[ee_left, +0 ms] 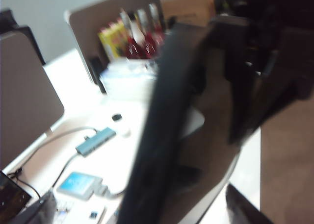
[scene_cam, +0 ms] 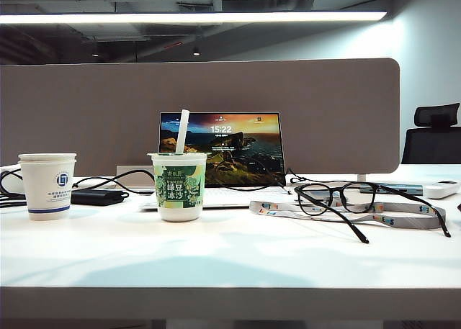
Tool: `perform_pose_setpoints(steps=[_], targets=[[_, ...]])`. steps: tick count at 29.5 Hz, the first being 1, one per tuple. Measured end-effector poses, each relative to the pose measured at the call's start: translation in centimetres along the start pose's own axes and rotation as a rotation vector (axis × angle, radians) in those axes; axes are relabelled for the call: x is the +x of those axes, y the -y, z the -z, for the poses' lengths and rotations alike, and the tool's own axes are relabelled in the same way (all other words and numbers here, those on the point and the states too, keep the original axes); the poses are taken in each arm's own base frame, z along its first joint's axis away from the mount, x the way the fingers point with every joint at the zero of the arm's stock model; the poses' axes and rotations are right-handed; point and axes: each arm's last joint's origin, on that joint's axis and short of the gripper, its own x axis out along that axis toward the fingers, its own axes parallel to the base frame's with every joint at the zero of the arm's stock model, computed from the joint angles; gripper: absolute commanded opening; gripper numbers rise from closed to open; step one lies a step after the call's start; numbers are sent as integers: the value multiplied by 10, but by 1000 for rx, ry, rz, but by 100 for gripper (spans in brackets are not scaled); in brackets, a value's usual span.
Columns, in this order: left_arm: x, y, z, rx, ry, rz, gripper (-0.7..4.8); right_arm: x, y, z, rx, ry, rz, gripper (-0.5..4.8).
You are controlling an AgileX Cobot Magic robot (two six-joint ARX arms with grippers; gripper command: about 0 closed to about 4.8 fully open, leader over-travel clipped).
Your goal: Pick up the black phone, pick up the charger plug, insert the charger plug into the phone's charging port, and finally place the connected phone back on the desk.
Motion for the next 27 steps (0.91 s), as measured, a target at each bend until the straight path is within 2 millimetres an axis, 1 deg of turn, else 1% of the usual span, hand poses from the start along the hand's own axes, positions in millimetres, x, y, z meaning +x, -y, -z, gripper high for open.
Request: perform_pose_setpoints(steps=[4,11,18,23,27], targets=[[-1,-2,-7,-51,62,-15,479,-4,2,-15,-9,129,9,-1],[-4,-4,-26,-122,226,27,479,-8,7,-35,-17,311,28,-1],[-10,-4,-46,-144,400,45,479,-11,10,-46,-3,419,37,-1],[-12,-4,-51,-176,444,33,479,-9,14,-52,19,496,34,-1],[-12,-4,-51,-252,449,50,479,-7,17,-55,29,537,26,-1]])
